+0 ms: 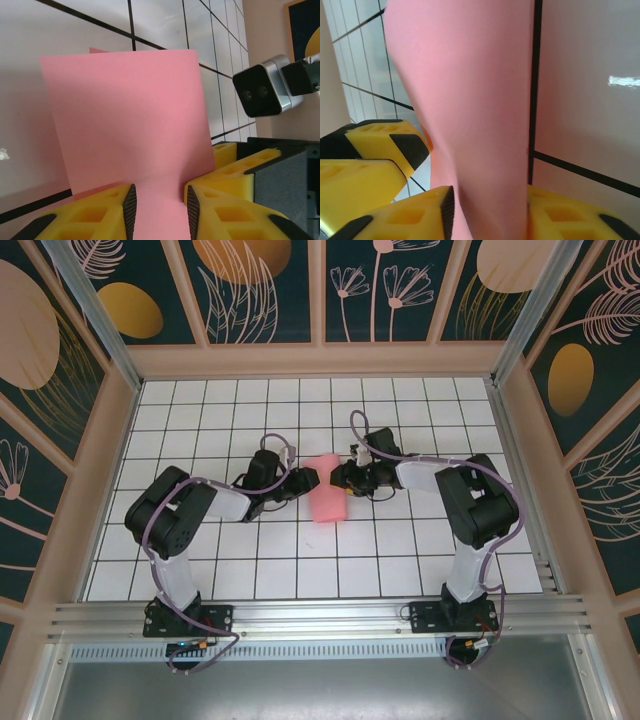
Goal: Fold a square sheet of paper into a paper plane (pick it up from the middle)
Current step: Fold the square sheet of paper in half at the center of the table.
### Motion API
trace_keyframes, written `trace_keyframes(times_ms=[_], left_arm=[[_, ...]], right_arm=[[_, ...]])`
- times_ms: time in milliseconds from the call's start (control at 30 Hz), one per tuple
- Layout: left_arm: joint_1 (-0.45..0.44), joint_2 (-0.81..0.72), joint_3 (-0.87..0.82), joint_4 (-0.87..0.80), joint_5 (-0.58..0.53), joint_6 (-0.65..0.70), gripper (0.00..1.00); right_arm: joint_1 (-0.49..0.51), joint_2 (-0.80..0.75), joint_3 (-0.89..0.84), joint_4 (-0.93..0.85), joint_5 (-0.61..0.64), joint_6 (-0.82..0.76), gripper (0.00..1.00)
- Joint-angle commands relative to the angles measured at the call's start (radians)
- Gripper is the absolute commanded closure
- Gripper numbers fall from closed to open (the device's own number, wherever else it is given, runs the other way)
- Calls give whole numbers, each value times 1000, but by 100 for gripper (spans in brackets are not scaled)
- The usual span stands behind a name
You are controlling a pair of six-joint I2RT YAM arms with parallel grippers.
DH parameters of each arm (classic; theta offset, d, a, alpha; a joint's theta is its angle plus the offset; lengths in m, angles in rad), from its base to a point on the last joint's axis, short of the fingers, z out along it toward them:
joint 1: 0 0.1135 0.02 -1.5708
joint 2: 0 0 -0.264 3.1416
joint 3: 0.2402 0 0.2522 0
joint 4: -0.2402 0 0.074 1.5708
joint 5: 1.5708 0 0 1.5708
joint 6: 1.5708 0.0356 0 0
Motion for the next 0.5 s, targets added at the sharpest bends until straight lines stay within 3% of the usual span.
trace_keyframes(times_ms=[0,200,467], left_arm=[[-3,18,28,-1,6,12,66],[-4,23,33,11,18,14,65],[-4,18,40,31,38,8,63]], right_arm=[[-6,-20,-9,-50,35,-38,54],[-5,-79,-19,-106,99,-88,44],[-2,-103,-28,-128,117,-143,43]])
